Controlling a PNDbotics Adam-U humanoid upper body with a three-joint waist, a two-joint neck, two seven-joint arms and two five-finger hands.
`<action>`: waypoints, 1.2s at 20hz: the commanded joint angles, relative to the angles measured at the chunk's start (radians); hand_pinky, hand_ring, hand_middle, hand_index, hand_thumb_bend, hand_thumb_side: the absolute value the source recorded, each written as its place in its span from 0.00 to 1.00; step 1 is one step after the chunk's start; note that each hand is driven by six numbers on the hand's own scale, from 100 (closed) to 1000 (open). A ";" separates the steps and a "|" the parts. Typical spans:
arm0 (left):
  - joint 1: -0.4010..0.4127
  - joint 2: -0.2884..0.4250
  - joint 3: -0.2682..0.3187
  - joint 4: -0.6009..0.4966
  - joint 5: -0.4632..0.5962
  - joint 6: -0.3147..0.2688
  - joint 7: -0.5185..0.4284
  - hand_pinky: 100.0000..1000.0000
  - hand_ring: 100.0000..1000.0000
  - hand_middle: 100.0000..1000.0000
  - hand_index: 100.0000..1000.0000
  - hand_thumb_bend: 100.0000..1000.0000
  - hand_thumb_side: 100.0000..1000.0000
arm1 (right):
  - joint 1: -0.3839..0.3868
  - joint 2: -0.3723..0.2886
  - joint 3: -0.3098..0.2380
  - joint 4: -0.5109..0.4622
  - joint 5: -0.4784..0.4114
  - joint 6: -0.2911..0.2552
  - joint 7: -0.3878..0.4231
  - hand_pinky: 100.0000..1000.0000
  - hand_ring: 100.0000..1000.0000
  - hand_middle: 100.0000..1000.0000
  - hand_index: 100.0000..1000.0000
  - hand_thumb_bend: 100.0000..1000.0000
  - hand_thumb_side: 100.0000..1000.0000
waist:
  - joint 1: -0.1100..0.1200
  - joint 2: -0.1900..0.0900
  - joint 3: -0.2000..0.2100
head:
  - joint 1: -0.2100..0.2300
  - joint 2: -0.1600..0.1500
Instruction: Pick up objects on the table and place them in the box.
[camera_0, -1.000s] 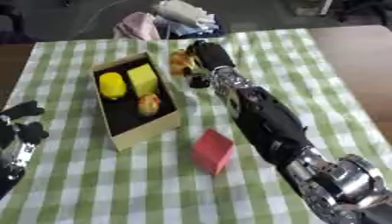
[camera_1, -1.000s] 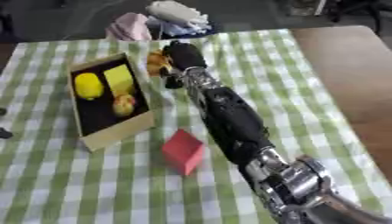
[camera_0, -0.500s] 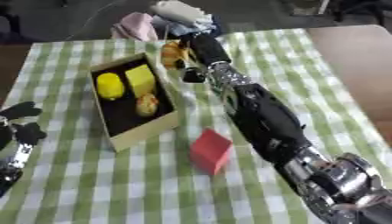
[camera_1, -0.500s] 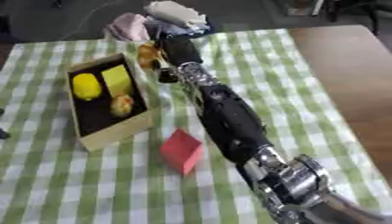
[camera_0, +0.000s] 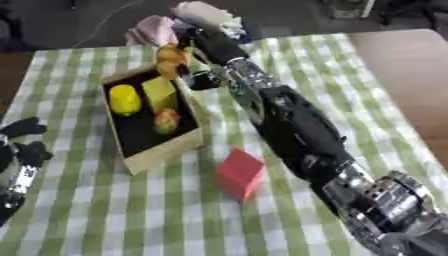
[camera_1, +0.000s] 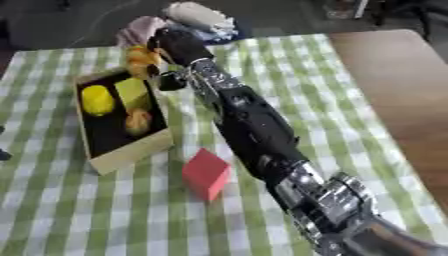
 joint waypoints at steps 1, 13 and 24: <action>-0.010 0.007 0.003 -0.011 -0.001 -0.001 -0.003 0.74 0.54 0.72 0.87 0.23 0.80 | -0.029 0.001 0.038 -0.062 -0.062 -0.044 0.087 0.81 0.73 0.68 0.26 0.00 0.11 | 0.001 -0.007 0.001 | -0.003 -0.009; -0.003 0.006 0.002 -0.002 -0.037 -0.004 -0.058 0.74 0.54 0.72 0.85 0.23 0.82 | -0.019 -0.005 0.143 -0.194 -0.220 -0.121 0.373 0.84 0.77 0.72 0.43 0.00 0.13 | -0.003 -0.005 -0.002 | 0.000 -0.005; -0.005 0.006 0.004 -0.008 -0.060 -0.002 -0.072 0.74 0.54 0.72 0.85 0.22 0.82 | -0.013 -0.010 0.128 -0.174 -0.121 -0.055 0.356 0.87 0.82 0.80 0.89 0.00 0.15 | -0.001 -0.005 -0.005 | 0.001 -0.007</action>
